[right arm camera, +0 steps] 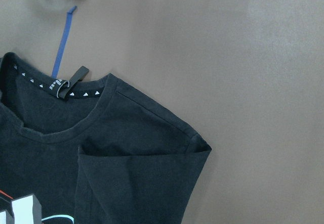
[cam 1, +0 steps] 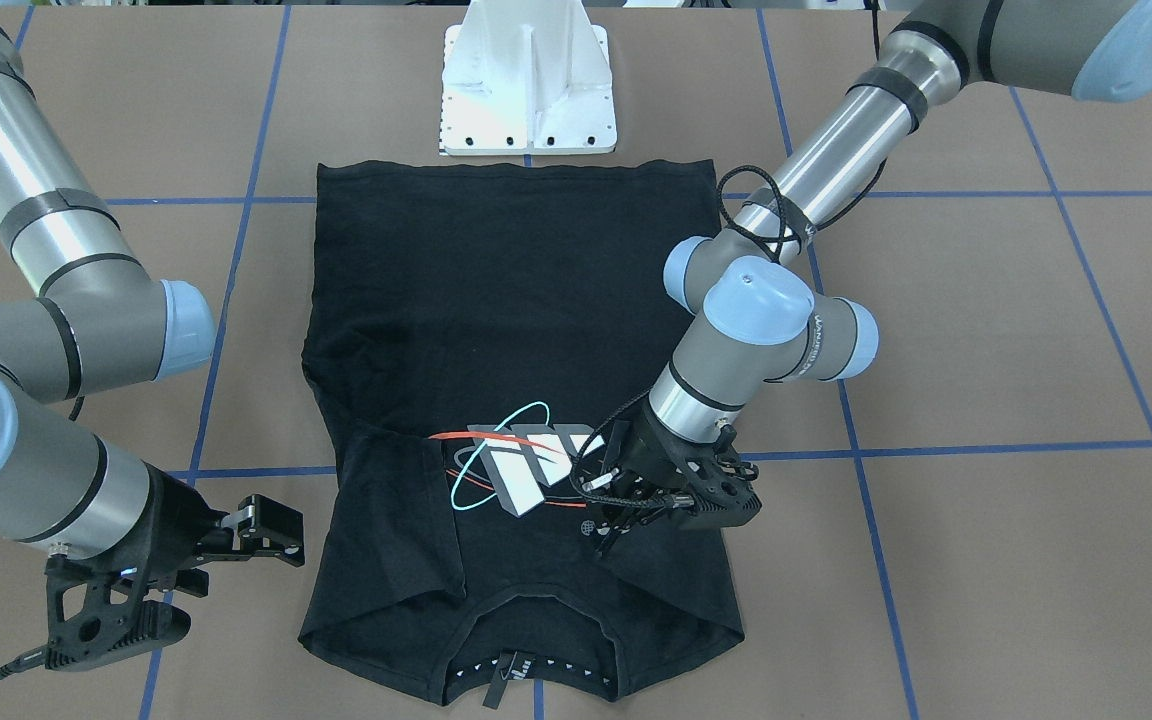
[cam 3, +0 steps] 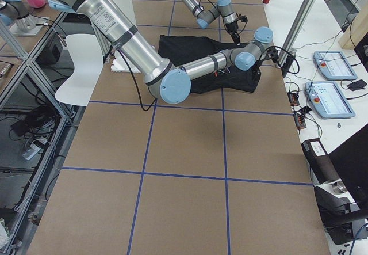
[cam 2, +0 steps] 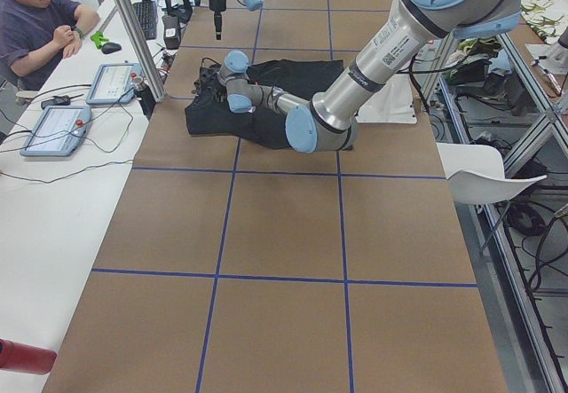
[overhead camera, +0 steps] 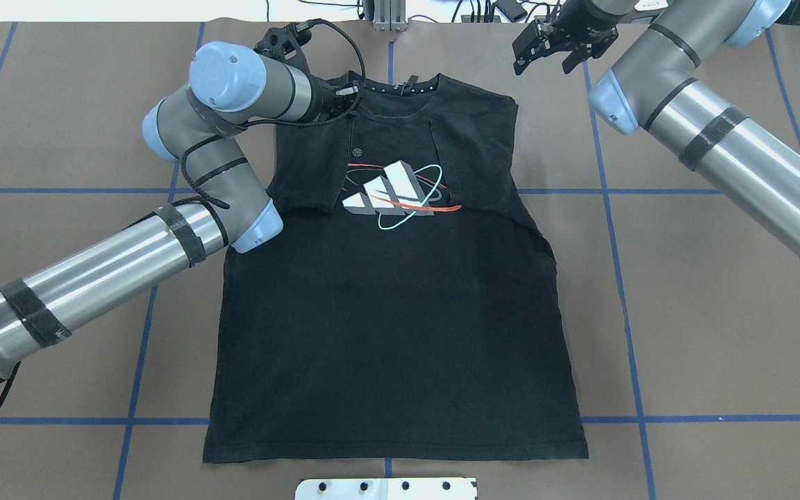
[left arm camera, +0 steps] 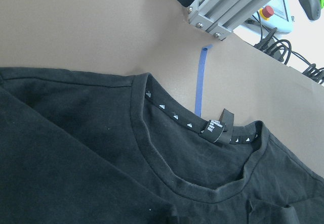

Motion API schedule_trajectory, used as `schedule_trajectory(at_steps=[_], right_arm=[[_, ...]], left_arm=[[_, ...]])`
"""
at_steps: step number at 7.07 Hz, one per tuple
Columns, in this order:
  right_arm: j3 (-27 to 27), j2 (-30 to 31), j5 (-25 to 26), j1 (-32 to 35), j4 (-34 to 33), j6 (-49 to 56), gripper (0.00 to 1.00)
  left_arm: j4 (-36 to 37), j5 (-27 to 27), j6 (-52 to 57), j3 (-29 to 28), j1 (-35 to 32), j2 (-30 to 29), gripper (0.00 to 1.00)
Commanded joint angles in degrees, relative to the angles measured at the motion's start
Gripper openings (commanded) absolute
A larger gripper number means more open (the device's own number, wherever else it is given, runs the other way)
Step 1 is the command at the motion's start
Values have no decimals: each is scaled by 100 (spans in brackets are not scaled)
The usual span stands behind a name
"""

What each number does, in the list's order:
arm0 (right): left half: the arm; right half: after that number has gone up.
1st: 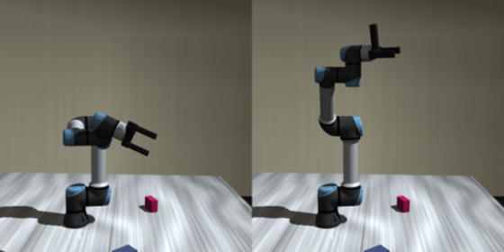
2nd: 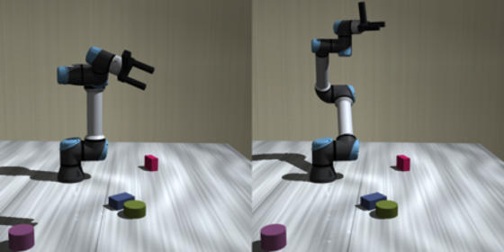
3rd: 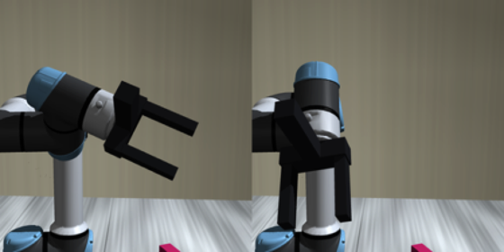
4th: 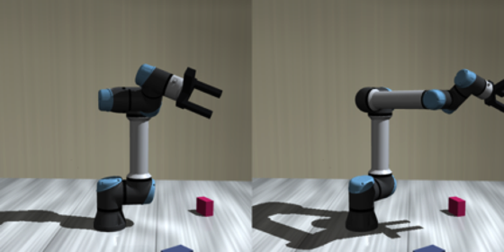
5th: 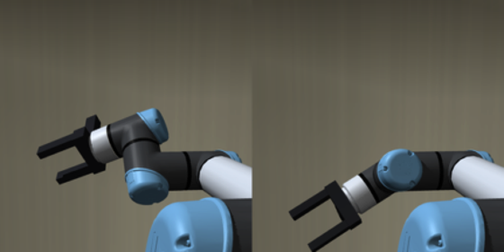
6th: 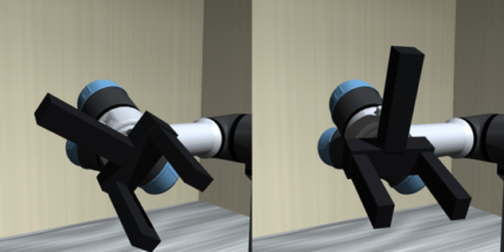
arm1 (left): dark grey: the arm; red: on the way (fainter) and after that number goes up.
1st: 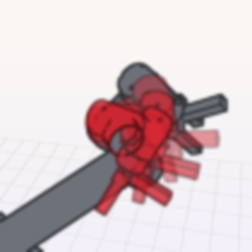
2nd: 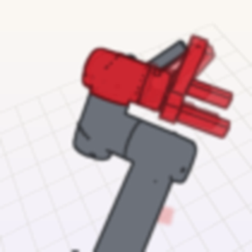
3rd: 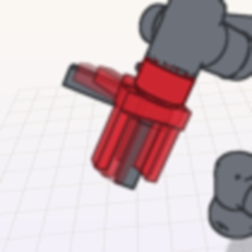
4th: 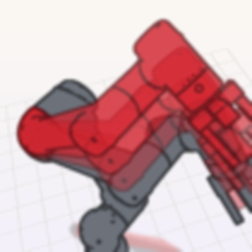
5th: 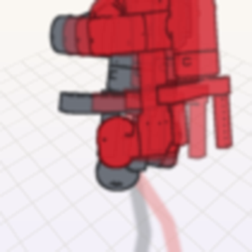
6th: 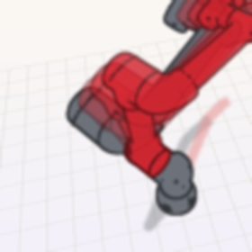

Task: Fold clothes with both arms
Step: 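Release the sleeve and pull back the left gripper while the right gripper lowers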

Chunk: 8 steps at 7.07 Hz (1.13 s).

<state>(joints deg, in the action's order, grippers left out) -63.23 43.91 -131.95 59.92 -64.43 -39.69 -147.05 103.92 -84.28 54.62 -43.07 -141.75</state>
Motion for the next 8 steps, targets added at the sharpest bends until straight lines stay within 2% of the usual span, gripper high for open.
schedule_trajectory(at_steps=[1, 2, 4, 6, 7, 8], right_arm=[[-5, 3, -6, -7, 1, 5, 100], [-5, 3, -6, -7, 10, 14, 100], [4, 3, -23, 2, -8, -4, 100], [-153, 82, -67, -7, -60, -13, 100], [-468, 361, -198, -15, -113, -126, 100], [-958, 625, -304, -15, -374, -327, 100]], left_arm=[[-78, 6, 35, -21, 0, 7, 69], [-87, 6, 44, 5, 0, -2, 100], [-182, 41, 17, 101, -35, 7, 100], [-96, 163, 79, 565, -79, 147, 100], [-87, 643, 79, 881, -123, 435, 100], [0, 996, 79, 1528, -254, 1029, 100]])
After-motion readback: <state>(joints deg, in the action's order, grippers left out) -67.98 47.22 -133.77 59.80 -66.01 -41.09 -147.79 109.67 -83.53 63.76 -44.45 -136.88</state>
